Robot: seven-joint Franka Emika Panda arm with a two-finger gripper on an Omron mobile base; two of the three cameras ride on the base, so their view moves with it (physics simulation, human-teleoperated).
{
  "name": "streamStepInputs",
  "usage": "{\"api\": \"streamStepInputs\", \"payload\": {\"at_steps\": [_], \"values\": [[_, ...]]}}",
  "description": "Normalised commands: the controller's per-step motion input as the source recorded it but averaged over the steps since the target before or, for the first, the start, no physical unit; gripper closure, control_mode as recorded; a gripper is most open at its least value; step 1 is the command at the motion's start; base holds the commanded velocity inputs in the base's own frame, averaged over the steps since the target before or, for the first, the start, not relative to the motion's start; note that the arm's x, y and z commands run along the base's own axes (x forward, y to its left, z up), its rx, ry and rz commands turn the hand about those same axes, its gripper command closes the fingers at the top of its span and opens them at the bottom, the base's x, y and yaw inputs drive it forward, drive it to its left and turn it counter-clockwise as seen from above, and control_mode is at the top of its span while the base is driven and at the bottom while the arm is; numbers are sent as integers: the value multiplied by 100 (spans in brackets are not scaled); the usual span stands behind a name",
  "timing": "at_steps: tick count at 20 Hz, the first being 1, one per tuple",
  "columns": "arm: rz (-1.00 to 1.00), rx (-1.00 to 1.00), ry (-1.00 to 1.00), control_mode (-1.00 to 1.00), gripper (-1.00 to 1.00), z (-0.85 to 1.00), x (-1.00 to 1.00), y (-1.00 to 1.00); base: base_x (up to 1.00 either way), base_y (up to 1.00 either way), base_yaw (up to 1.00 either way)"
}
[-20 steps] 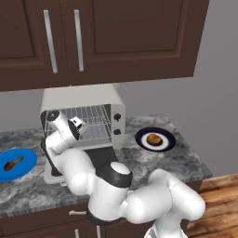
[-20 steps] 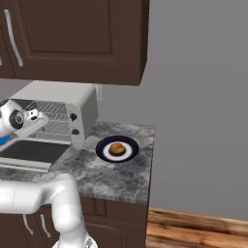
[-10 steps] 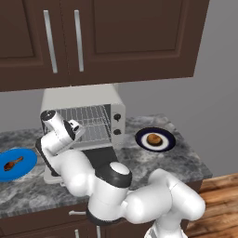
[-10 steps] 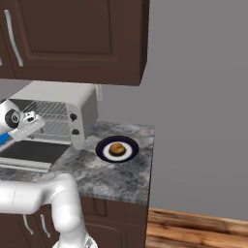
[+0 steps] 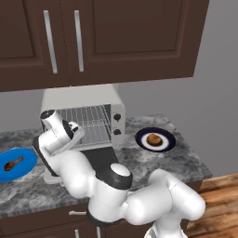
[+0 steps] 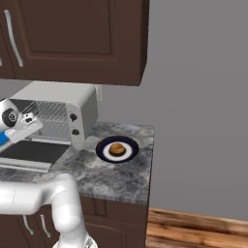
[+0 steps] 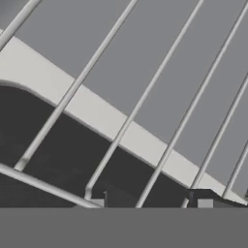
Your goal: Open the toaster oven door. Place the bread on the bottom rack in the toaster oven and place the chicken drumstick on the top rack.
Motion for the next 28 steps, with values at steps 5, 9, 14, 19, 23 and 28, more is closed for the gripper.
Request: {"api": "streamStepInputs", "payload": {"at_steps": [5, 9, 14, 19, 23, 28], "values": [[0, 5, 13, -100, 100, -78, -57, 2, 0, 0, 0], [1, 6, 10, -100, 100, -78, -60, 0, 0, 0, 0], [1, 5, 9, -100, 100, -78, -63, 0, 0, 0, 0], [1, 5, 8, -100, 100, -79, -62, 0, 0, 0, 0], [1, 6, 9, -100, 100, -79, -62, 0, 0, 0, 0], [0, 6, 7, -100, 100, -80, -62, 1, 0, 0, 0]]}}
